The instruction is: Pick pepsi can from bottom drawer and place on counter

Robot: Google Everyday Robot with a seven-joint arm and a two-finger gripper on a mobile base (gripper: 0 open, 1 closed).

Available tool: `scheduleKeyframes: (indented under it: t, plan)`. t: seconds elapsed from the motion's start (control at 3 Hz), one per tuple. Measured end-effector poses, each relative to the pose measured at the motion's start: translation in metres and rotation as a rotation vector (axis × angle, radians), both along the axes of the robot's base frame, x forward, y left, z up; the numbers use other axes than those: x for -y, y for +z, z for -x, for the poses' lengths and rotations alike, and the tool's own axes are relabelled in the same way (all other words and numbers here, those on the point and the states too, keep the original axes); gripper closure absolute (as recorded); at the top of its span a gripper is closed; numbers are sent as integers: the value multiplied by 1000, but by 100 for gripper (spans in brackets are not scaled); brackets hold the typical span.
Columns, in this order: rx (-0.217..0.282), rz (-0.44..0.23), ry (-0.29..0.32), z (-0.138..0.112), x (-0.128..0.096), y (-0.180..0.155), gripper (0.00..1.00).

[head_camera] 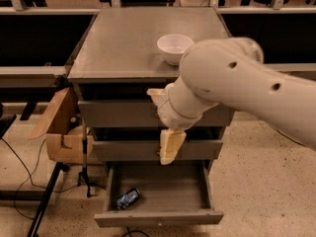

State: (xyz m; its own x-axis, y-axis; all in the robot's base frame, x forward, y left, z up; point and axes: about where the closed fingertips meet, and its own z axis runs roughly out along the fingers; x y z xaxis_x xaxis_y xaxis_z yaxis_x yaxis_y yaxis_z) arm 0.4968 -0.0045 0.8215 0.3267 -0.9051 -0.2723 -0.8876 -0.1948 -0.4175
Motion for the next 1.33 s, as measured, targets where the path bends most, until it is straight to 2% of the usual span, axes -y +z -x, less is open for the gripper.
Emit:
scheduleKeyframes:
  t: [0.33,0.67,1.33]
  plan:
    - [32,-11,109,-10,-43,-52,0]
    - [73,-30,210,-25,-99,-124,0]
    - [133,-57,299,-61,-200,-223,0]
